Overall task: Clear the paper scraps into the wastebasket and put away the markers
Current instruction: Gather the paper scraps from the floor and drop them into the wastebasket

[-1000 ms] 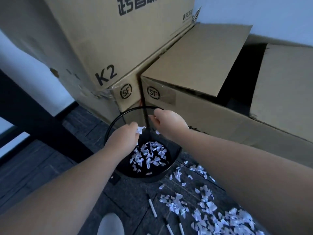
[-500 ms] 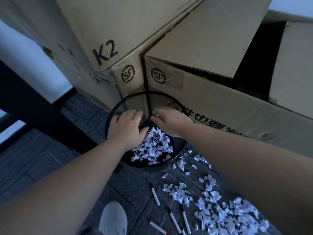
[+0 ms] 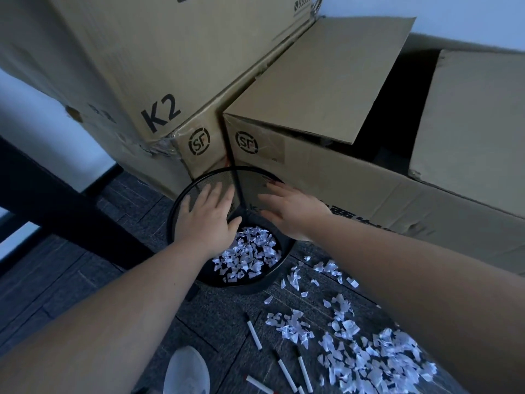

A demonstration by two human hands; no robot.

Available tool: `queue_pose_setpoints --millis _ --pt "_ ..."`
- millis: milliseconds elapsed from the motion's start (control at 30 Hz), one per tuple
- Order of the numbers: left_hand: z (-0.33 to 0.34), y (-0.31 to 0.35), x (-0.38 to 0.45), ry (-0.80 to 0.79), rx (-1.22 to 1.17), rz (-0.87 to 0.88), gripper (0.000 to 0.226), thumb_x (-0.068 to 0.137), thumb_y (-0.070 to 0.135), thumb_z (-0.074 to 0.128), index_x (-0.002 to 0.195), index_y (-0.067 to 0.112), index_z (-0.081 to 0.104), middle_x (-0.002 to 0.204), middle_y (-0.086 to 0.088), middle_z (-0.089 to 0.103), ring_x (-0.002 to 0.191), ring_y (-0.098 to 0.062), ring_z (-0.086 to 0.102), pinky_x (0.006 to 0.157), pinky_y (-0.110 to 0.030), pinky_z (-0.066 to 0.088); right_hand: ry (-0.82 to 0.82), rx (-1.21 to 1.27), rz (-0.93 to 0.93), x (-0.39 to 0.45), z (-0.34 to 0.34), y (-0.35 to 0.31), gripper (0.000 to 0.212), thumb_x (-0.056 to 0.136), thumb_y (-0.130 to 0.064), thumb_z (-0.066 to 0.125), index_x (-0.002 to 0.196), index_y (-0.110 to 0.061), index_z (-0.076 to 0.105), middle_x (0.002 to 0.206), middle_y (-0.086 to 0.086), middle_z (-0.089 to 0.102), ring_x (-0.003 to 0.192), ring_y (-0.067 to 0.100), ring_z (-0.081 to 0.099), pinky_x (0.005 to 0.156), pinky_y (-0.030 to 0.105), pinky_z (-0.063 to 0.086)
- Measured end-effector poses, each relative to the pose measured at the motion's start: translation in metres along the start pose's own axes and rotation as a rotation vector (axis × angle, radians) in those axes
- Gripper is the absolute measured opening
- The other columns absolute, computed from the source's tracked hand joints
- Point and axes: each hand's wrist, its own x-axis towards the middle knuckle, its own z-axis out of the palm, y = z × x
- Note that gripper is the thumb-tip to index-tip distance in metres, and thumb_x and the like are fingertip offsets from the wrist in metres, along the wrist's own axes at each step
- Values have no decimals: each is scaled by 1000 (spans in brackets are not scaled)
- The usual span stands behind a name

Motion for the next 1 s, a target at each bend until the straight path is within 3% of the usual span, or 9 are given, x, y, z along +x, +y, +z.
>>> queue_pose_setpoints --millis 300,500,867,1000 --pt "-59 72 -12 -4 27 142 64 94 54 21 147 28 -2 158 3 -2 144 -16 -5 116 -47 6 3 -54 94 -81 -36 34 50 98 -47 26 145 -32 21 155 -2 17 142 19 11 114 41 12" --pt "-70 144 -41 -22 58 338 62 95 52 19 147 26 -3 158 4 -5 144 -14 -7 117 -44 6 -45 -49 193 -148 -34 74 50 97 -47 29 145 -34 19 156 -3 14 143 20 11 114 41 11" --pt "9 196 -29 -165 81 425 62 96 50 20 147 24 -2 157 1 -7 144 -17 -6 117 -45 8 -82 26 227 -170 50 123 50 97 -45 29 143 -27 25 155 4 17 141 23 16 112 44 19" --pt "65 192 -14 -189 62 450 61 96 50 20 147 21 3 158 -4 -1 144 -22 2 116 -46 14 -129 36 226 -150 99 137 50 97 -44 33 142 -24 28 149 7 28 132 30 34 106 46 34"
